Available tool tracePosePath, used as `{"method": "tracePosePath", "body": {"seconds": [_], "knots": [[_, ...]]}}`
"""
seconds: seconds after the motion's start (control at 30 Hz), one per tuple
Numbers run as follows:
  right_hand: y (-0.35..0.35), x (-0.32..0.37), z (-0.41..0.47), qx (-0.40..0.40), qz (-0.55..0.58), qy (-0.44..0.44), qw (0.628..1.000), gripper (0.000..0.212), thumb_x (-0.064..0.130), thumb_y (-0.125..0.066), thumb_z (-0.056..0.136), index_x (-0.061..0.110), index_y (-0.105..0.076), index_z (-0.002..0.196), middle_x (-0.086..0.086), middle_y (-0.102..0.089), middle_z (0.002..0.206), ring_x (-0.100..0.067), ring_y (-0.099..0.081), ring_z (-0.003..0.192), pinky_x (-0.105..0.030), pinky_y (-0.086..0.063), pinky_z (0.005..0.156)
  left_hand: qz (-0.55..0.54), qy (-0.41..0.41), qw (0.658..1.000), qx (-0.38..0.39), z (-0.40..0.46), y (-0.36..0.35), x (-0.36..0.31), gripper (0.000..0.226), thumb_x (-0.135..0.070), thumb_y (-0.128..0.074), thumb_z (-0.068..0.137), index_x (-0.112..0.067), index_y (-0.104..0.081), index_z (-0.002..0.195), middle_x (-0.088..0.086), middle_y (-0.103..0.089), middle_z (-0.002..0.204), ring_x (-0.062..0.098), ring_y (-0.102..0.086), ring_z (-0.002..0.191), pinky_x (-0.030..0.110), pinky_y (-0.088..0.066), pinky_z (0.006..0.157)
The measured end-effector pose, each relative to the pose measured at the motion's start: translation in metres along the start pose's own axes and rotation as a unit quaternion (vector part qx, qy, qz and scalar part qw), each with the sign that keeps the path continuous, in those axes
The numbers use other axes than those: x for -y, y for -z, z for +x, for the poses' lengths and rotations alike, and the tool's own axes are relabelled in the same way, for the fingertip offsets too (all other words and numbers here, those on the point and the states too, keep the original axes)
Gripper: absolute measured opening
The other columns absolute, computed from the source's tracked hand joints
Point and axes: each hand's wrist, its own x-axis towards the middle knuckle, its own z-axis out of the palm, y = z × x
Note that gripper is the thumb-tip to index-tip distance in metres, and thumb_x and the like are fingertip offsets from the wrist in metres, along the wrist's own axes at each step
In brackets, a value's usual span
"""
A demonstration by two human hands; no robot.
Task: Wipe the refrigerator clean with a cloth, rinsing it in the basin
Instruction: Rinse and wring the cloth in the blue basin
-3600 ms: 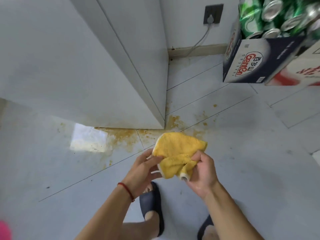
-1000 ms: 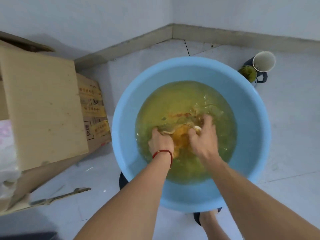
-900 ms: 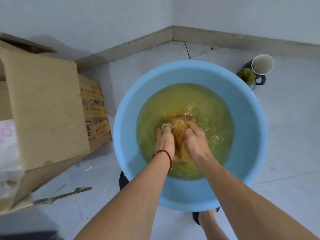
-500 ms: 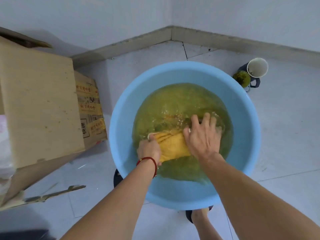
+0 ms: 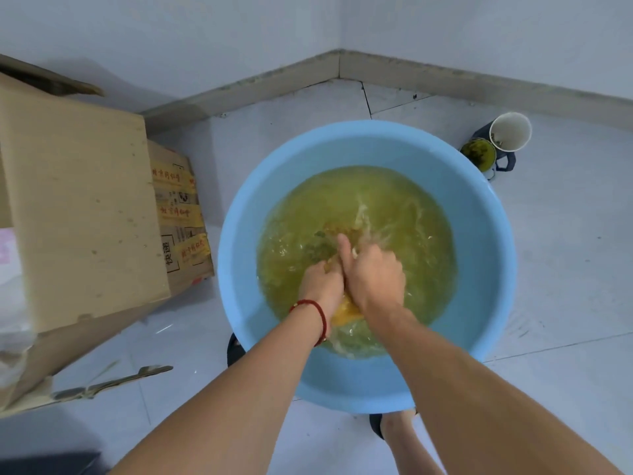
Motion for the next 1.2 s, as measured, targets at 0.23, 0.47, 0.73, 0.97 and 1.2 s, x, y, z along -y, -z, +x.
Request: {"method": "tracePosePath", "body": {"seconds": [0.23,0.47,0.73,0.97,1.2], "knots": [[0.005,-0.058,0.014,-0.126,-0.204,0.006,0.971,0.039,0.048,-0.033,0.107,0.019,-0.049,0.128,-0.014,-0.046,0.128,-0.034,-0.047,0.106,-0.048,-0.045,0.080,-0.020,-0.054,0.996,-0.061,-0.005,0.027,0.011,0.027,-0.055,-0.040,0.102,-0.036,-0.056,0.112,-0.005,-0.063,0.114,0.025,-0.064,0.099,0.044,-0.061,0.080],[-0.017,0.003,-0.018,-0.009,0.434,-0.214,0.875,0.028,0.037,-0.048,0.089,0.035,-0.071,0.106,0.002,-0.066,0.112,-0.019,-0.063,0.104,-0.042,-0.055,0.098,-0.101,0.043,0.994,-0.011,0.014,-0.008,-0.004,0.053,-0.072,-0.036,0.094,-0.034,-0.063,0.119,0.004,-0.069,0.116,0.032,-0.068,0.107,0.052,-0.056,0.094],[-0.004,-0.023,0.008,0.011,-0.092,0.066,0.993,0.059,0.063,-0.035,0.105,0.015,-0.054,0.075,-0.002,-0.059,0.062,-0.029,-0.065,0.060,-0.034,-0.051,0.056,0.138,-0.074,0.988,-0.011,-0.005,0.008,0.002,0.041,-0.050,-0.039,0.105,-0.021,-0.067,0.098,0.004,-0.070,0.100,0.028,-0.065,0.089,0.041,-0.059,0.078],[-0.007,-0.046,0.007,-0.094,-0.122,-0.034,0.987,0.040,0.043,-0.034,0.106,0.021,-0.043,0.137,-0.012,-0.039,0.133,-0.036,-0.045,0.116,-0.052,-0.053,0.082,-0.035,0.007,0.996,-0.078,0.014,0.014,0.015,0.057,-0.073,-0.030,0.091,-0.039,-0.043,0.136,0.007,-0.057,0.136,0.039,-0.061,0.117,0.063,-0.056,0.091],[-0.011,0.015,-0.026,-0.013,0.378,-0.156,0.912,0.019,0.040,-0.062,0.088,0.029,-0.073,0.098,0.009,-0.073,0.093,-0.015,-0.068,0.091,-0.036,-0.058,0.086,-0.110,0.041,0.993,-0.018,0.012,-0.006,-0.007,0.048,-0.058,-0.046,0.093,-0.016,-0.070,0.094,0.009,-0.071,0.098,0.038,-0.068,0.107,0.045,-0.053,0.098]]}}
